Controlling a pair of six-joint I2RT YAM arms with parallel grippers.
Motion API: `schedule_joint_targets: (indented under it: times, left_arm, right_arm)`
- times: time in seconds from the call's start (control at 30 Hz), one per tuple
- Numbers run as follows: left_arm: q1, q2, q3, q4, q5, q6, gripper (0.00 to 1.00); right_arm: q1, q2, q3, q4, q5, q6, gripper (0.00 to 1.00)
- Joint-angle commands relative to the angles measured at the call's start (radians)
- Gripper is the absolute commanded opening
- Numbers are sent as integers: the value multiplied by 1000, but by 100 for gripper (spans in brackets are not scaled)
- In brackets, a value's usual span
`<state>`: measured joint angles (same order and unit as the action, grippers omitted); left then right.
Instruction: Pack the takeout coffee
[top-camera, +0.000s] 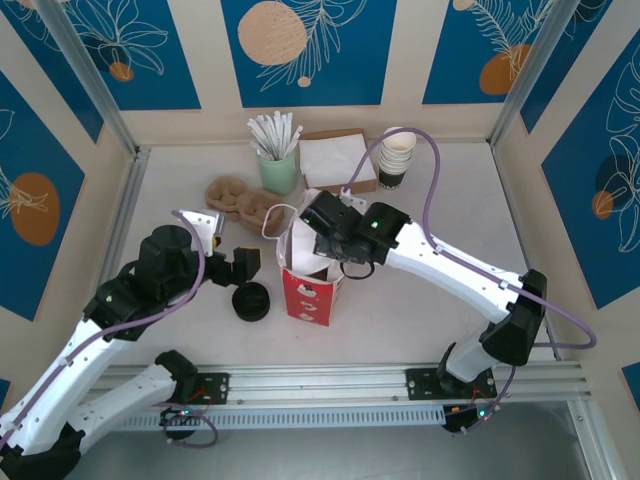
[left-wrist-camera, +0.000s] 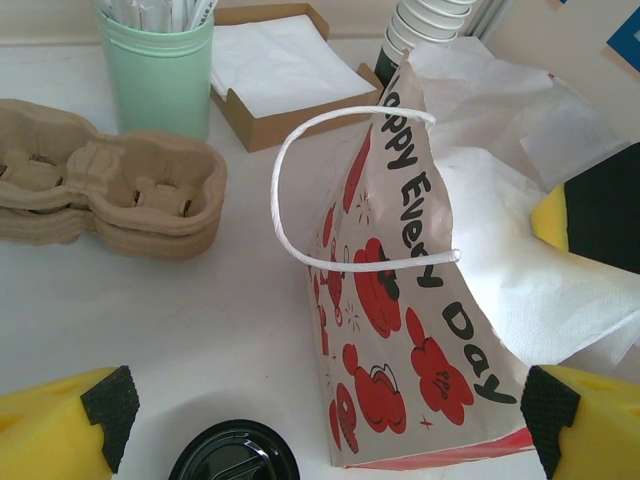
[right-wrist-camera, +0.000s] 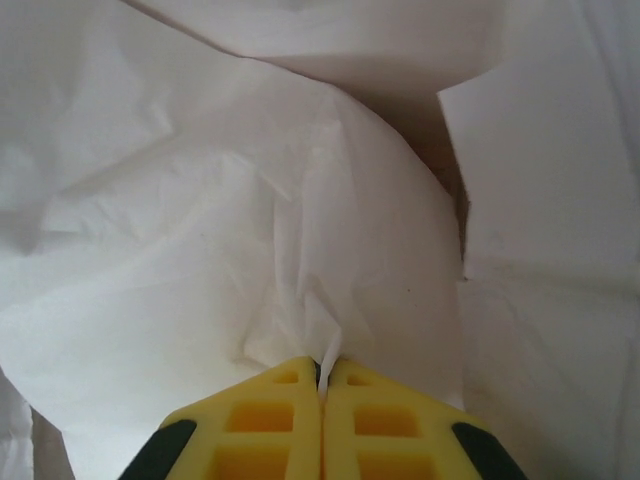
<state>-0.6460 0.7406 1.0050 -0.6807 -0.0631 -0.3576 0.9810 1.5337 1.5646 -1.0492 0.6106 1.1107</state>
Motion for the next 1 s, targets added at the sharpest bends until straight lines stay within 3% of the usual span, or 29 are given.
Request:
schedule_joint_targets:
  times: [0.0,0.13,0.37,0.57,0.67,0.73,0.97]
  left_arm:
    - [-3,-3,-2,-7,-26,3,99]
    - [-3,3,0,0,-23,-1,99]
    - [-4,3,2,-6,-30,3,99]
    - [-4,3,3,-10,-32,3,99]
    - [-3,0,3,-13,-34,3,99]
    - [-4,-1,1,-16,-35,2,99]
    - [-3,-14,-18,-13,-47,-10,99]
  right_arm:
    - [16,7,55,-30,56,-30,22]
    - [21,-7,95,-9,57,-66,36]
    - [24,-7,195,-32,103,-118,48]
    - [24,4,206,2,102,-141,50]
    - [20,16,193,12,100,-143,46]
    - [18,20,166,16,107,-124,34]
    - [15,32,14,102,58,-60,22]
